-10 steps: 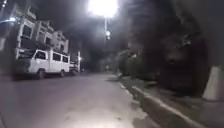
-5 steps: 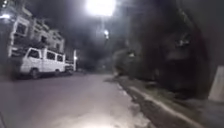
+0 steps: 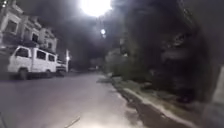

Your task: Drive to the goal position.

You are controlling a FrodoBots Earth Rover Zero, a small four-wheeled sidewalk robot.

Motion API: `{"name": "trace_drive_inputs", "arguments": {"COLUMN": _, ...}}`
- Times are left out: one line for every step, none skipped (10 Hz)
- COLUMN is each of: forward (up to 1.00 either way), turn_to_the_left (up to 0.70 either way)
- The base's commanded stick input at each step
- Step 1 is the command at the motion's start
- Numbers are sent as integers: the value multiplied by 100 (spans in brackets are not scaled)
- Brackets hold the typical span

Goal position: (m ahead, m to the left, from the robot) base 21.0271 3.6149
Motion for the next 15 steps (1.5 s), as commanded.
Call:
{"name": "trace_drive_inputs", "arguments": {"forward": 50, "turn_to_the_left": 5}}
{"name": "trace_drive_inputs", "arguments": {"forward": 50, "turn_to_the_left": 5}}
{"name": "trace_drive_inputs", "arguments": {"forward": 50, "turn_to_the_left": 5}}
{"name": "trace_drive_inputs", "arguments": {"forward": 50, "turn_to_the_left": 5}}
{"name": "trace_drive_inputs", "arguments": {"forward": 50, "turn_to_the_left": 5}}
{"name": "trace_drive_inputs", "arguments": {"forward": 50, "turn_to_the_left": 5}}
{"name": "trace_drive_inputs", "arguments": {"forward": 50, "turn_to_the_left": 5}}
{"name": "trace_drive_inputs", "arguments": {"forward": 50, "turn_to_the_left": 5}}
{"name": "trace_drive_inputs", "arguments": {"forward": 50, "turn_to_the_left": 5}}
{"name": "trace_drive_inputs", "arguments": {"forward": 50, "turn_to_the_left": 5}}
{"name": "trace_drive_inputs", "arguments": {"forward": 50, "turn_to_the_left": 5}}
{"name": "trace_drive_inputs", "arguments": {"forward": 50, "turn_to_the_left": 5}}
{"name": "trace_drive_inputs", "arguments": {"forward": 50, "turn_to_the_left": 5}}
{"name": "trace_drive_inputs", "arguments": {"forward": 50, "turn_to_the_left": 5}}
{"name": "trace_drive_inputs", "arguments": {"forward": 50, "turn_to_the_left": 5}}
